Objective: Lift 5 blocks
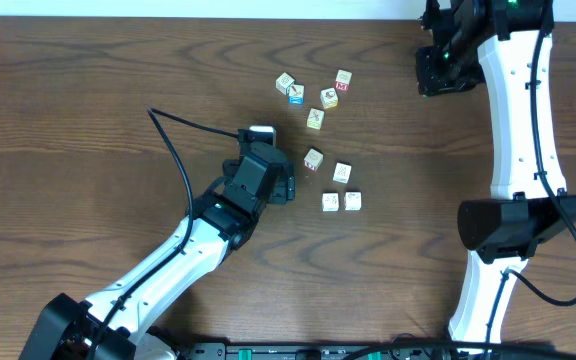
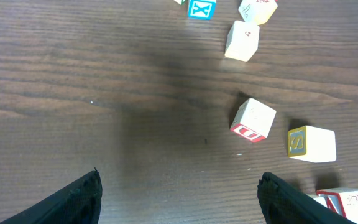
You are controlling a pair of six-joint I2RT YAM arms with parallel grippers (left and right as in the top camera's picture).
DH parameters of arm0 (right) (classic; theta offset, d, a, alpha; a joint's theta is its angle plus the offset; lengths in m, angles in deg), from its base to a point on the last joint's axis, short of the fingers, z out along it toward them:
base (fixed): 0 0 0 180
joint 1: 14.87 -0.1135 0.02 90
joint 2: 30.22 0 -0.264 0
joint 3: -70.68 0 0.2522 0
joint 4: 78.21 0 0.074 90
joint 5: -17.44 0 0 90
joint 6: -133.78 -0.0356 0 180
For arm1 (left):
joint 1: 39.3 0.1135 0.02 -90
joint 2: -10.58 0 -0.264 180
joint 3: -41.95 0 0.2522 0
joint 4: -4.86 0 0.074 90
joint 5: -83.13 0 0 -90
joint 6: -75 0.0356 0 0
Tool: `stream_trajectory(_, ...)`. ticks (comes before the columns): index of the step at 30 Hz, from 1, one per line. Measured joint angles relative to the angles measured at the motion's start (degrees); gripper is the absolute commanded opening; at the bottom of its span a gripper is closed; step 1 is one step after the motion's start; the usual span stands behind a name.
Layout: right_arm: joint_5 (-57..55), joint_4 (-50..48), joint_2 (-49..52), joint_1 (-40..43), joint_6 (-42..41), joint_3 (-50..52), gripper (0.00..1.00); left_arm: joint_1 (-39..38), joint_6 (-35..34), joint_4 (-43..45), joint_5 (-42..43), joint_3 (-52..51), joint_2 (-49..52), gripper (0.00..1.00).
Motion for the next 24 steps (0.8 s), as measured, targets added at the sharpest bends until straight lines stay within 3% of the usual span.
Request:
stream_trajectory(9,-1.27,-15.78,0.0,-0.24,-0.68,0.31,0.01,0.0,1.46,1.66,0.15,0.0,0.0,0.81)
stream_trajectory(14,-3.06,-14.58,-2.12,-0.61,-0.81,0.68,0.02,0.0,2.99,1.68,-2.49,0.0,0.07,0.8)
stream_trajectory(17,-3.34,-13.22,-10.47,1.4,-1.55,3.48,0.01,0.2,3.85,2.4,-4.11,0.0,0.72,0.8)
stream_trajectory(21,-3.69,-21.27,-30.99,6.19,-2.89,22.18,0.01,0.76,4.07,2.93,-4.68,0.0,0.87,0.8)
stream_trajectory(24,-3.98,-35.43,-50.18,6.25,-4.5,49.0,0.06,0.79,4.07,3.89,-5.03,-0.02,0.94,0.81)
